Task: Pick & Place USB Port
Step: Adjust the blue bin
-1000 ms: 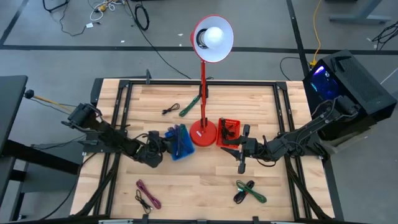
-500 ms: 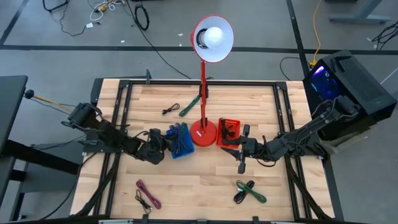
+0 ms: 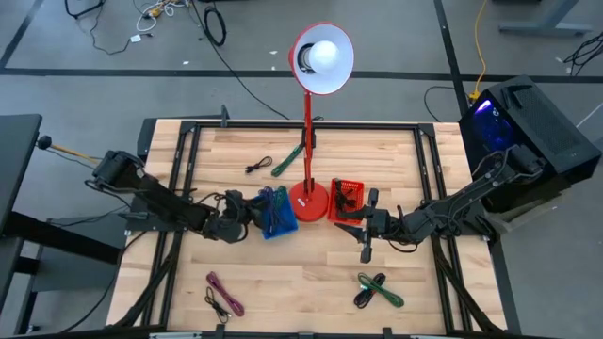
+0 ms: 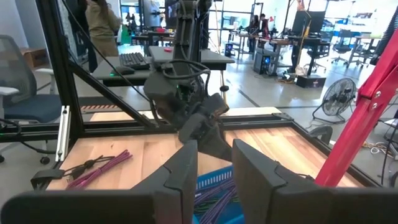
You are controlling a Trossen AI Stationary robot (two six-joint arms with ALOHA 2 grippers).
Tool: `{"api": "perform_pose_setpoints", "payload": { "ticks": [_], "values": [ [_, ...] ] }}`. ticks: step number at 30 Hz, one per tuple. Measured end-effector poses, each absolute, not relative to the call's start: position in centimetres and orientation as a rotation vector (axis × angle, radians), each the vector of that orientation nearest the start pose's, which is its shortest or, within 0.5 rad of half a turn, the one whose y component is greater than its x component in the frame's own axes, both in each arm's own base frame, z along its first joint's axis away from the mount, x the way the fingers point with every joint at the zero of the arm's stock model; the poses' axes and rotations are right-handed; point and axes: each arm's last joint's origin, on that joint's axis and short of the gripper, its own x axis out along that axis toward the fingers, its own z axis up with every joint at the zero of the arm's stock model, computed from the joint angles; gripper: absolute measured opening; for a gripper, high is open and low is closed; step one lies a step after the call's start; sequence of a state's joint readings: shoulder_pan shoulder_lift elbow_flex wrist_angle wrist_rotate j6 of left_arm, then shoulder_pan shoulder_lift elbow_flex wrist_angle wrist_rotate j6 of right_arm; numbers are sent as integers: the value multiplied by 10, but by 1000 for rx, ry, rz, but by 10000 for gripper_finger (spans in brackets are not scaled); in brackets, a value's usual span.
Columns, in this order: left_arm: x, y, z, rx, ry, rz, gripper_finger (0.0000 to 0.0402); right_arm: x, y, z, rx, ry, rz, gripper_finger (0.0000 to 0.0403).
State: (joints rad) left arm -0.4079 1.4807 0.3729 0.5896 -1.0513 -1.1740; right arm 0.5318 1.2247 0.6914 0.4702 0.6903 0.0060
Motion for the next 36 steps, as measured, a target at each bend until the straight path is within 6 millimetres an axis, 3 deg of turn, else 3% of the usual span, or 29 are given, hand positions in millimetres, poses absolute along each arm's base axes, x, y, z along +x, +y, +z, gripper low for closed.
{"api": "perform_pose_setpoints", "payload": {
  "ticks": [14, 20, 23, 29, 36],
  "values": [
    [216, -106, 139, -892, 129, 453, 142, 235, 117, 273, -28, 51, -159, 102],
    [227, -124, 158, -887, 151, 332, 142, 235, 117, 273, -27, 50, -160, 102],
    [237, -134, 162, -857, 270, 245, 142, 235, 117, 273, -25, 50, -160, 102],
    [252, -141, 141, -823, 513, 340, 142, 235, 117, 274, -20, 48, -160, 102],
    [260, -137, 135, -891, 544, 374, 142, 235, 117, 273, -21, 50, -160, 102]
  ]
}}
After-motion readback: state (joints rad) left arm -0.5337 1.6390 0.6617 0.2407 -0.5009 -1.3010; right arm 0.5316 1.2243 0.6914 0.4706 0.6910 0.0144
